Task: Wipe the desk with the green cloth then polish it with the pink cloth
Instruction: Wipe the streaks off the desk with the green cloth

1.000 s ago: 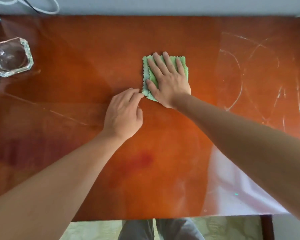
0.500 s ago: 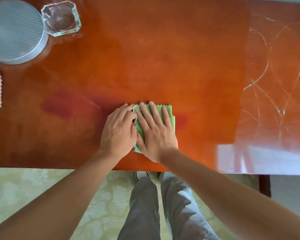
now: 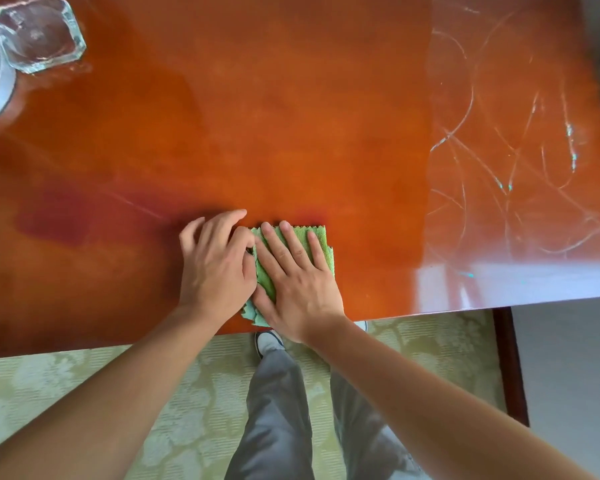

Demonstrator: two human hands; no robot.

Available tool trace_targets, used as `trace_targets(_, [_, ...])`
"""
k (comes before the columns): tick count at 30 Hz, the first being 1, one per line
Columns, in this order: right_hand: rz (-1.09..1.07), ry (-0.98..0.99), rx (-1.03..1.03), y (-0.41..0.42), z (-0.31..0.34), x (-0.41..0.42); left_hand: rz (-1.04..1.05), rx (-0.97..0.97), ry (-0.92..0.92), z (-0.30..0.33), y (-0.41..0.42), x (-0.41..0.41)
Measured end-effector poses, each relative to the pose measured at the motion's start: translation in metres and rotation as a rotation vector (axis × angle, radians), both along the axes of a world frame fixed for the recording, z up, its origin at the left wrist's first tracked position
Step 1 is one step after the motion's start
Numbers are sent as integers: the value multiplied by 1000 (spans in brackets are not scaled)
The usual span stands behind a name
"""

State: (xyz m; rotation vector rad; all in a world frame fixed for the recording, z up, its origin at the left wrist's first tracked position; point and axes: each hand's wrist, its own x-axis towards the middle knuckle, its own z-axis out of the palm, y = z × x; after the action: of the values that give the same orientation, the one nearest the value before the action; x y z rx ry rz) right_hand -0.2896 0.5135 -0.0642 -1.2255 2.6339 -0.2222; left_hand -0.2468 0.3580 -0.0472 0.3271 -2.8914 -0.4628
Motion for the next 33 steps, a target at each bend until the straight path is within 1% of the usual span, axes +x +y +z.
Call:
trace_targets(4, [-16,10,0,35,1,-21,-58,-26,21,0,31,-20])
trace_targets(9, [-109,35,-9,93,2,-49,-142,-4,36,0,87,-54])
trace_targets(12, [-161,48,-16,132,1,-64,-178,22,14,1,124,-77])
trace_targets(17, [-189,60,-8,185,4,-79,-183,-10,-53,-2,162,-117])
trace_targets(21, [-157,42,-3,198,3,-90,-138,-43,-183,-5,173,-139])
trace_targets(23, [-152,51,-6,200,0,-97,-122,-55,-209,-8,174,-143])
trace_targets(29, [-227,80,-20,193,-1,-161,-100,-71,-150,-15,174,-141])
trace_targets(33, [-215,106,2,186,-1,-183,-98,-89,-131,-17,174,-143])
